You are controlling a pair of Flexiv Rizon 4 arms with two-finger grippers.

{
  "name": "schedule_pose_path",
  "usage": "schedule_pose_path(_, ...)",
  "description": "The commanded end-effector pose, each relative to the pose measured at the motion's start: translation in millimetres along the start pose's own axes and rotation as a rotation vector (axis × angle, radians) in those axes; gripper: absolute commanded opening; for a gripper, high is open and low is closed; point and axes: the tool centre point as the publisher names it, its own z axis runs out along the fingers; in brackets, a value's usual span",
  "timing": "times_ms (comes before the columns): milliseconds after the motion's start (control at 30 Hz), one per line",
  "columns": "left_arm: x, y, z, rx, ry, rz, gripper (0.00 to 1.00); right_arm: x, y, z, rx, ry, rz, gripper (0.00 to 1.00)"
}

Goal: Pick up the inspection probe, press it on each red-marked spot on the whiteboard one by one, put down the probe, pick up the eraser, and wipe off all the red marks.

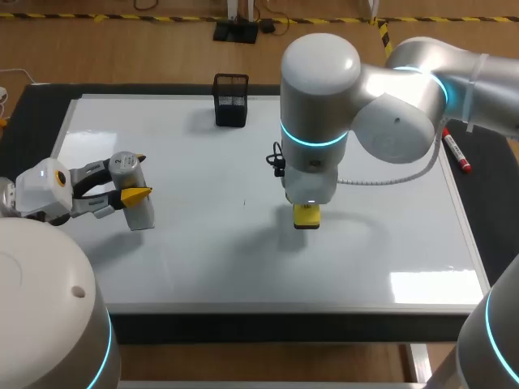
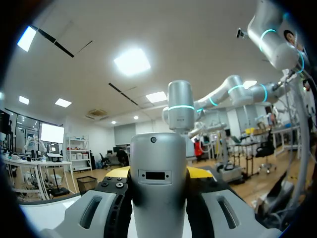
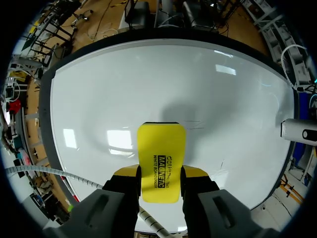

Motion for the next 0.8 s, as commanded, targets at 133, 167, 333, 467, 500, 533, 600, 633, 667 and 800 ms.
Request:
schedule_pose_path(133, 0.4, -1.3, 0.2, -0.001, -0.001, 0.001, 0.00, 1.5, 0.0, -0.9, 0.003, 0.001, -0.002, 0.00)
schedule_pose_path(167, 0.4, -1.3, 0.2, -0.001, -0.001, 0.001, 0.00, 1.5, 0.0, -0.9, 0.003, 0.001, -0.002, 0.00)
schedule_pose_path(333, 0.4, -1.3, 0.2, -0.001, -0.001, 0.001, 0.00, -6.2, -27.1, -3.0, 0.037, 0.022, -0.031, 0.00)
schedule_pose_path(467, 0.4, -1.3, 0.2, -0.001, -0.001, 0.001, 0.00, -11.0, -53.9, -0.4, 0.051, 0.031, -0.050, 0.00)
schedule_pose_path(500, 0.4, -1.3, 0.2, -0.001, -0.001, 0.001, 0.00, -11.8, -60.7, 1.0, 0.053, 0.034, -0.056, 0.00)
schedule_pose_path(533, 0.4, -1.3, 0.2, -0.001, -0.001, 0.001, 0.00, -13.0, -67.2, 1.8, 0.055, 0.039, -0.059, 0.00)
schedule_pose_path(600, 0.4, -1.3, 0.2, -0.001, -0.001, 0.001, 0.00, -14.1, -81.8, 4.0, 0.051, 0.034, -0.061, 0.00)
schedule_pose_path(633, 0.4, -1.3, 0.2, -0.001, -0.001, 0.001, 0.00, -14.1, -89.7, 6.3, 0.048, 0.036, -0.061, 0.00)
schedule_pose_path(667, 0.4, -1.3, 0.2, -0.001, -0.001, 0.001, 0.00, -13.7, -97.7, 8.5, 0.040, 0.032, -0.059, 0.00)
schedule_pose_path(800, 0.4, -1.3, 0.2, -0.001, -0.001, 0.001, 0.00, -16.1, -126.2, 14.4, 0.049, 0.077, -0.081, 0.00)
